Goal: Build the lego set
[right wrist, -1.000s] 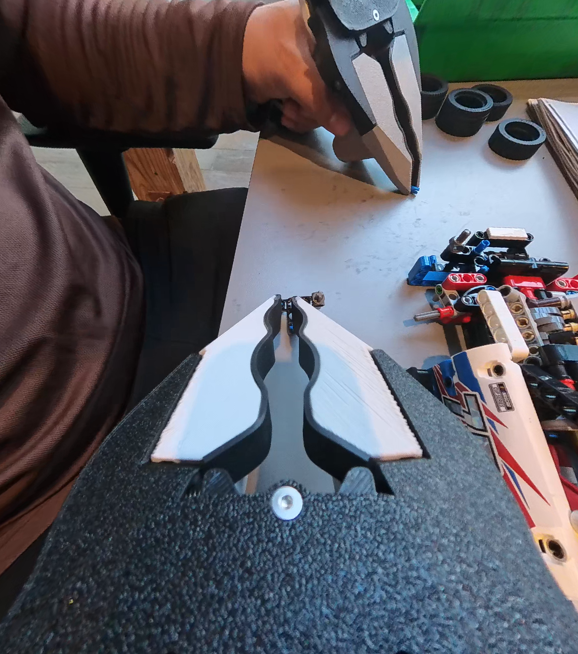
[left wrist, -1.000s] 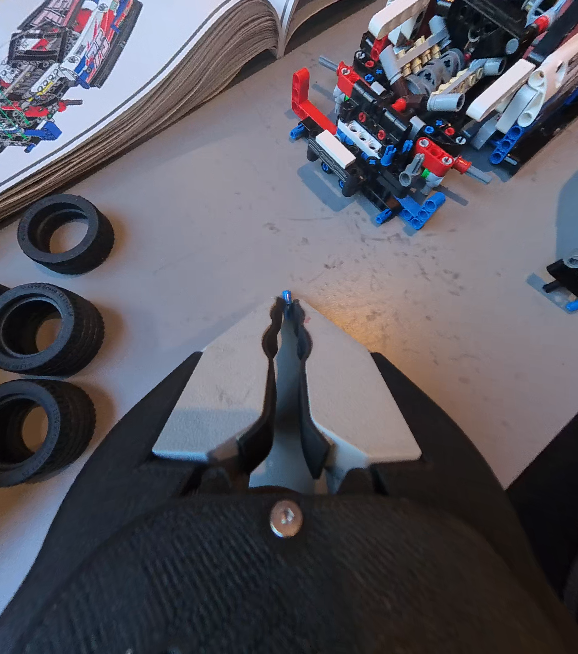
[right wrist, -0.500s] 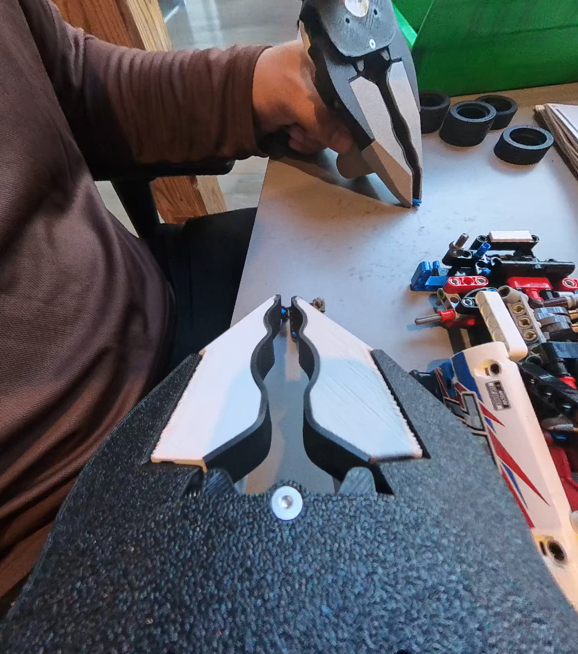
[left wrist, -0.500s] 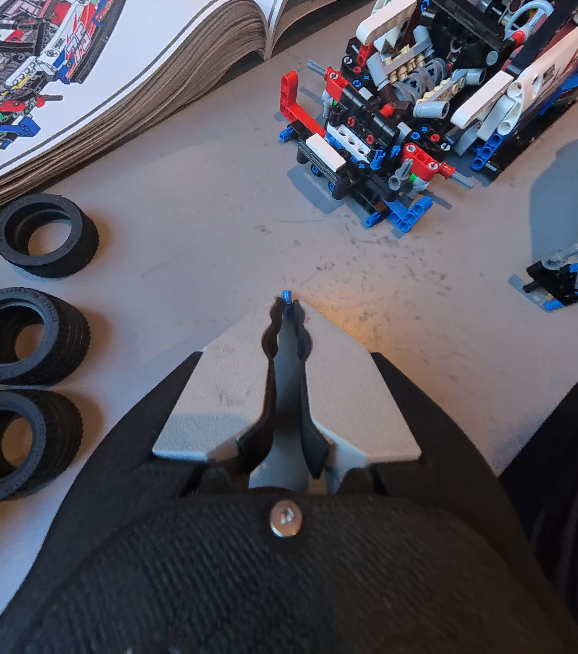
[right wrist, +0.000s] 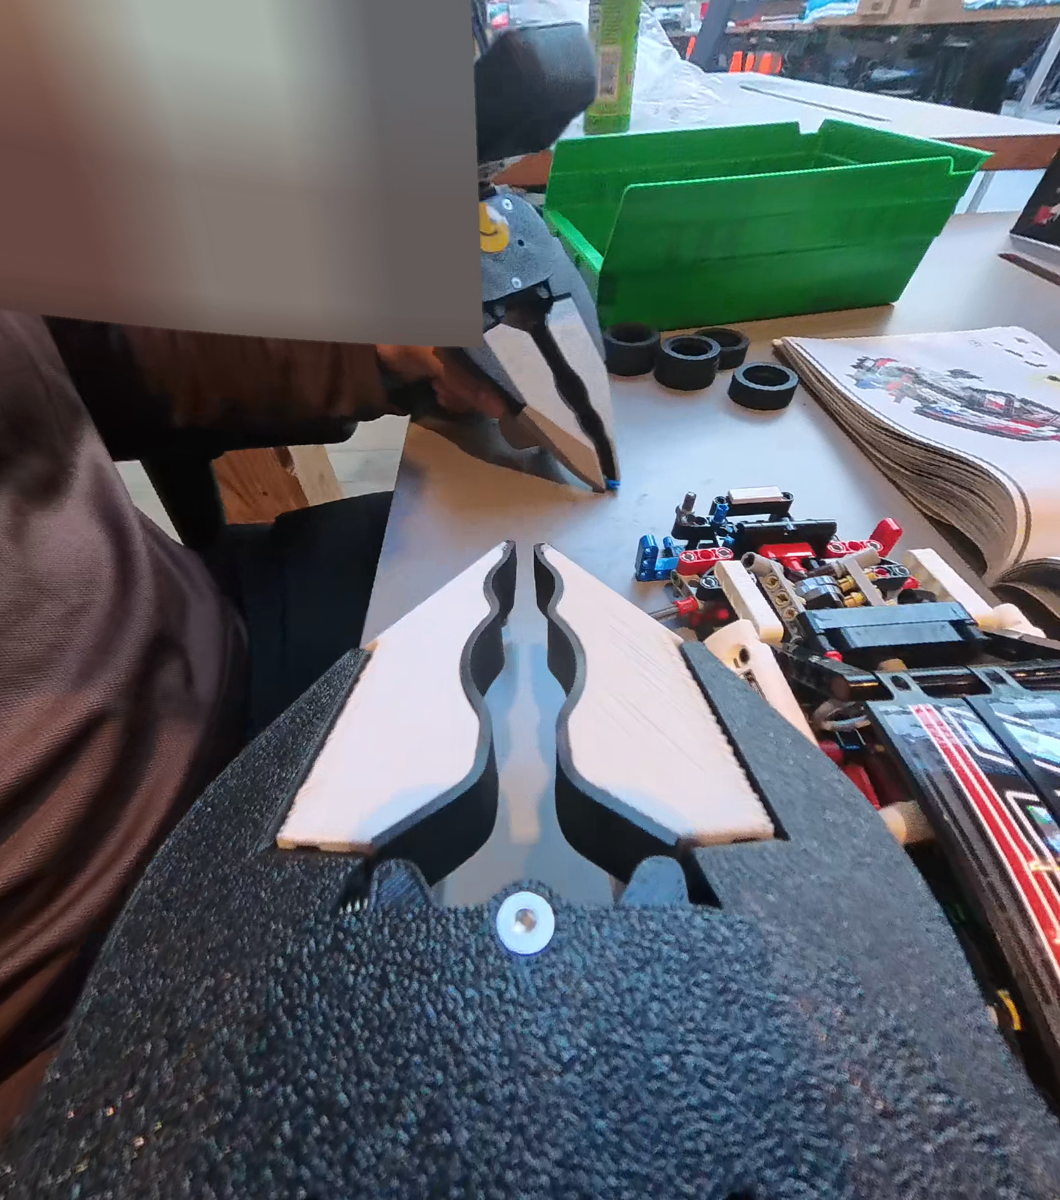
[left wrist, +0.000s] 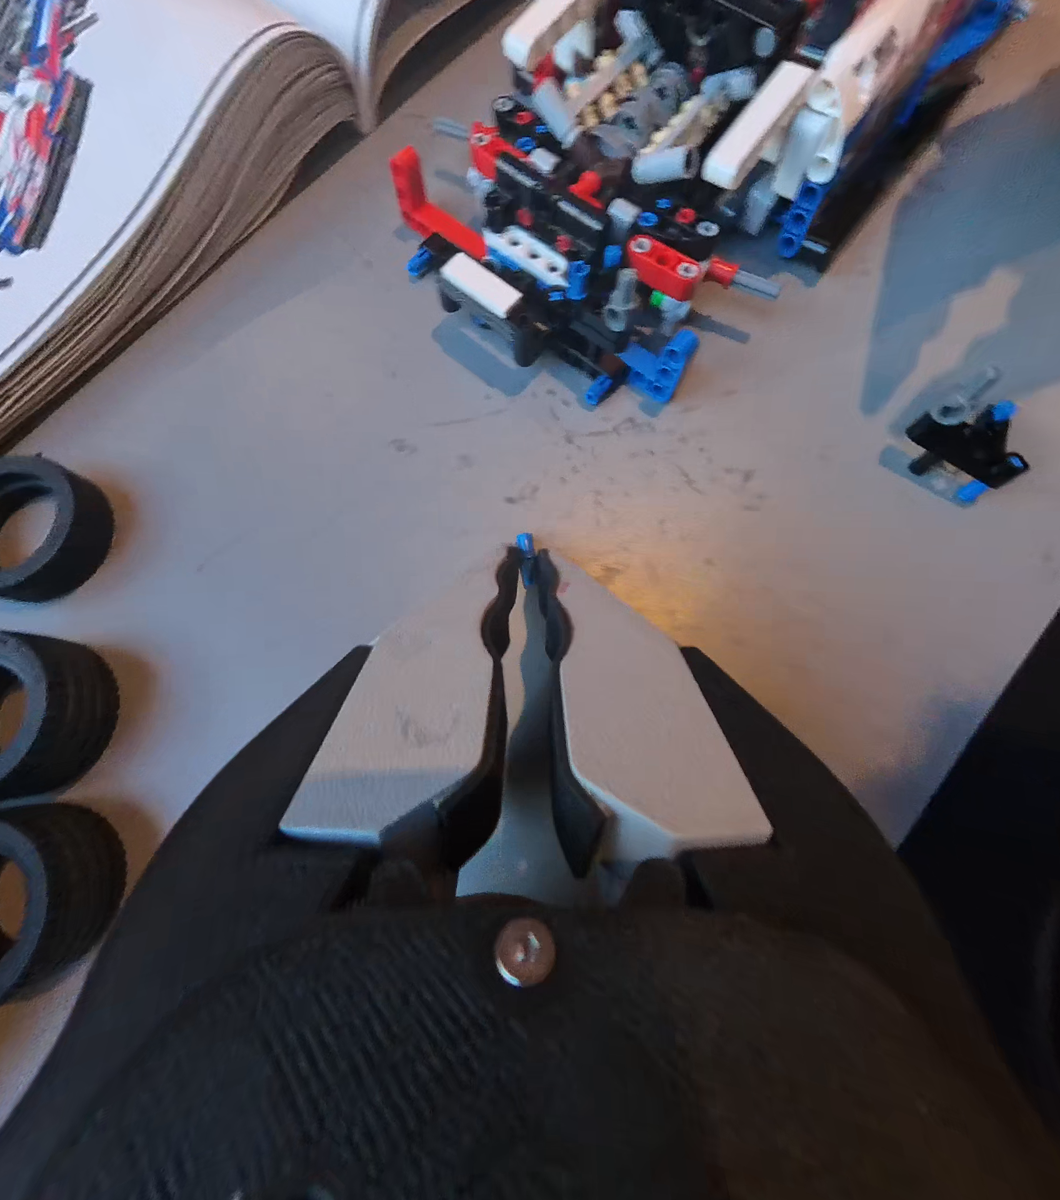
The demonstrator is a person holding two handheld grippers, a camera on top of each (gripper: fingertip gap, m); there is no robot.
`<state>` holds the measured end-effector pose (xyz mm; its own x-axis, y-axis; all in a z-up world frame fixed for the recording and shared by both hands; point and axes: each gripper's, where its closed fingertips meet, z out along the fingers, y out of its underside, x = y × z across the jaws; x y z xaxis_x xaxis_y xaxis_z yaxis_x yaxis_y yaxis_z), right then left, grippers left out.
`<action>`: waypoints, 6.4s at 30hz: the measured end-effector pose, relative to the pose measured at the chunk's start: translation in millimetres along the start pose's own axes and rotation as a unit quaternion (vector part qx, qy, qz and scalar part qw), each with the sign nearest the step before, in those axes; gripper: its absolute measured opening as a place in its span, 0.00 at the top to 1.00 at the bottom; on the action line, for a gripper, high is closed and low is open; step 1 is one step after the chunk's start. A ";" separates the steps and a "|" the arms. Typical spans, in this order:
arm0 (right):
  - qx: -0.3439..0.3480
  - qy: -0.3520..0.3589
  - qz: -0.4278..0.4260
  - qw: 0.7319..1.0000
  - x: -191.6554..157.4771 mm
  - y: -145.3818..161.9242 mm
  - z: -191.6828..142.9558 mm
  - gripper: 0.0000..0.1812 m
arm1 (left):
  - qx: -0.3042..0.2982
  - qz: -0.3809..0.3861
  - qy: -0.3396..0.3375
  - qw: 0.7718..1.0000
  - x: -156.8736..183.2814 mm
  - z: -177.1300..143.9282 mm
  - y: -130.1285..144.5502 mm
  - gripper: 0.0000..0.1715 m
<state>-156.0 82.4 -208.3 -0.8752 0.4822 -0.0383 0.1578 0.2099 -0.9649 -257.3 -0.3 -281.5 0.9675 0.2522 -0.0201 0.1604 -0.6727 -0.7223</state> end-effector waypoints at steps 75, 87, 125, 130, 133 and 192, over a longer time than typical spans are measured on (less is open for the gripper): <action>-0.015 -0.019 0.120 0.992 -10.7 -1.2 31.0 0.98 | 0.282 0.352 -0.070 0.890 110.6 -23.9 -72.5 0.99; -0.033 -0.001 0.032 0.999 -13.4 3.4 23.8 0.98 | 0.253 0.321 -0.029 0.912 108.6 -18.8 -68.9 0.88; -0.156 -0.011 0.003 0.988 -28.9 43.2 23.7 0.98 | 0.002 0.168 0.203 0.965 124.1 20.0 -21.3 0.76; -0.158 -0.012 0.002 0.987 -30.3 43.5 24.5 0.98 | 0.002 0.168 0.205 0.964 124.8 20.2 -21.5 0.78; -0.158 -0.011 0.002 0.987 -29.7 43.8 24.1 0.98 | 0.002 0.172 0.209 0.963 126.8 19.8 -21.3 0.80; -0.258 0.060 -0.151 0.953 -30.5 46.1 22.4 0.98 | -0.036 0.250 0.117 0.961 129.7 18.7 -24.0 0.83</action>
<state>-132.2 58.3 -257.4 -0.8630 0.4206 0.2798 0.1378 0.7288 -0.6708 -139.4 61.5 -279.6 0.9434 -0.2719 -0.1898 -0.3302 -0.7174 -0.6134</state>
